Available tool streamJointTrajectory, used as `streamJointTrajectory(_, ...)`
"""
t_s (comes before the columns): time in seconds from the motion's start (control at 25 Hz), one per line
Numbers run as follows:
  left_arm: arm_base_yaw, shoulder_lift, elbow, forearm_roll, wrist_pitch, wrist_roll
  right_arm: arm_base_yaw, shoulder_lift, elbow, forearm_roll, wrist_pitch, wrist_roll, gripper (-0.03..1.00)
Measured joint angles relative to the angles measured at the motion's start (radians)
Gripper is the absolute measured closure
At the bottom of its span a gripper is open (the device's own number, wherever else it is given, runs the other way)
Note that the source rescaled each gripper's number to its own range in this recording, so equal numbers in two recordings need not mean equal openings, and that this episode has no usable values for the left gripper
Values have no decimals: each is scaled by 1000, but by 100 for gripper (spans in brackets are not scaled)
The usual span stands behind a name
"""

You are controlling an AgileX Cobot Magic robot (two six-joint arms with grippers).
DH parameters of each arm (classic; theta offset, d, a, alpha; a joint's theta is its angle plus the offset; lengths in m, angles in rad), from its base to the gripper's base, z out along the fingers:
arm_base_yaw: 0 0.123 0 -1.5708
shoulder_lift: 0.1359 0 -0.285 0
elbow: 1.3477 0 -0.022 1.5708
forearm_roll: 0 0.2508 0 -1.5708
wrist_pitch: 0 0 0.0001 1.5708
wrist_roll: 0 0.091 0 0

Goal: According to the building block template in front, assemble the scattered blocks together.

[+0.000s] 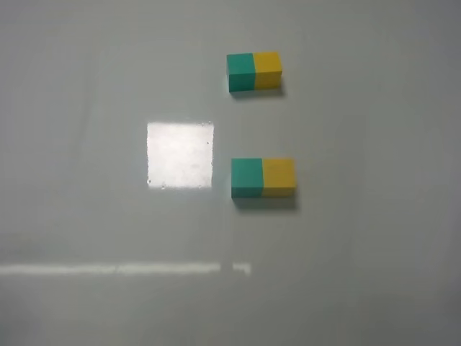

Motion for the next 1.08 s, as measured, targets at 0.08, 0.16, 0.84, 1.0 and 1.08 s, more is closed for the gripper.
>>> streamJointTrajectory(0.08,0,0,0,0,0,0,0,0,0,0,0,0,30)
streamJointTrajectory(0.16,0,0,0,0,0,0,0,0,0,0,0,0,30)
streamJointTrajectory(0.84,0,0,0,1,0,0,0,0,0,0,0,0,31)
streamJointTrajectory(1.0,0,0,0,1,0,0,0,0,0,0,0,0,31)
streamJointTrajectory(1.08,0,0,0,1,0,0,0,0,0,0,0,0,31)
